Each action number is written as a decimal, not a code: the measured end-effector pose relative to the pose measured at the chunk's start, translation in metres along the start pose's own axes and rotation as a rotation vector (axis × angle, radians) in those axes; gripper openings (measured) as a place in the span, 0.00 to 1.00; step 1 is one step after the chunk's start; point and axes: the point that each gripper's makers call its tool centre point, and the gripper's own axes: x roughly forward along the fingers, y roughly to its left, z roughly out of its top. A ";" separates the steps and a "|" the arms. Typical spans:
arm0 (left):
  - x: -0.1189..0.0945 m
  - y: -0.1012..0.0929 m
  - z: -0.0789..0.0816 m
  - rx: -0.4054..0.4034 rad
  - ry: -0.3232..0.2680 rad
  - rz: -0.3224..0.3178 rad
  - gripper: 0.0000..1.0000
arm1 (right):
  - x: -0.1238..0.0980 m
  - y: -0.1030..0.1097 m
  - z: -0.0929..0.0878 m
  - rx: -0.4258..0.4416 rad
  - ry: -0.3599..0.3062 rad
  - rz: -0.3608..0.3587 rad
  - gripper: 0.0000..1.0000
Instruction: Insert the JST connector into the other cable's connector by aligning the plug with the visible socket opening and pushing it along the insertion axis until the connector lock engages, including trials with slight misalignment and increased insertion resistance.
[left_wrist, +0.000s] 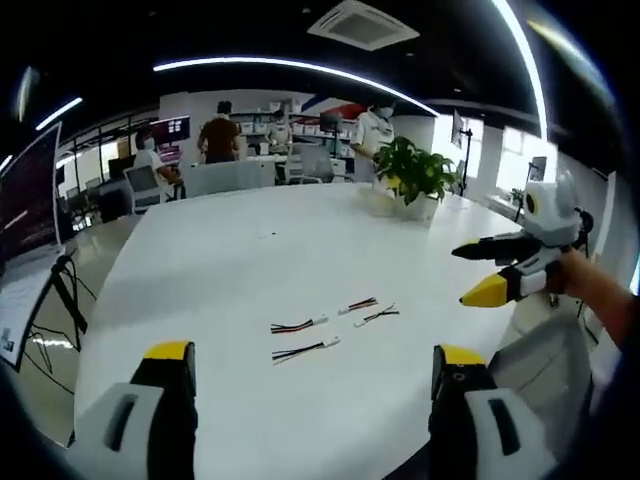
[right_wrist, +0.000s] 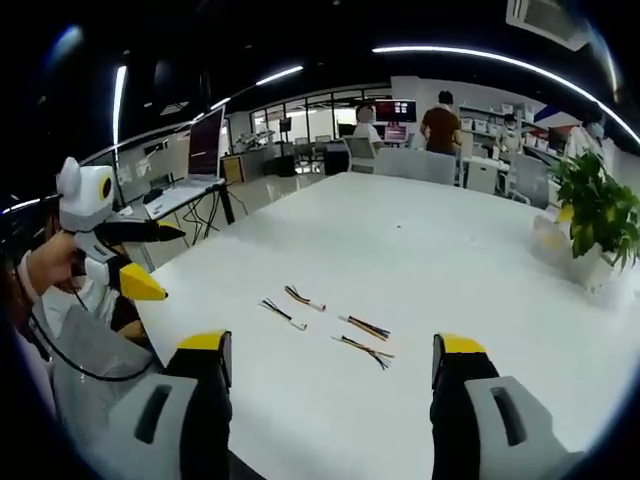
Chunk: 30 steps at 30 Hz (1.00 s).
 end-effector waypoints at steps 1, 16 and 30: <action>0.001 0.001 0.001 0.004 0.001 0.001 0.96 | 0.000 -0.001 0.002 0.001 -0.005 -0.002 0.80; 0.017 0.006 0.007 0.090 0.027 0.012 0.96 | 0.007 -0.009 0.015 -0.018 -0.010 -0.013 0.78; 0.032 0.006 0.008 0.061 0.029 -0.026 0.96 | 0.019 -0.008 0.021 -0.044 -0.015 0.008 0.68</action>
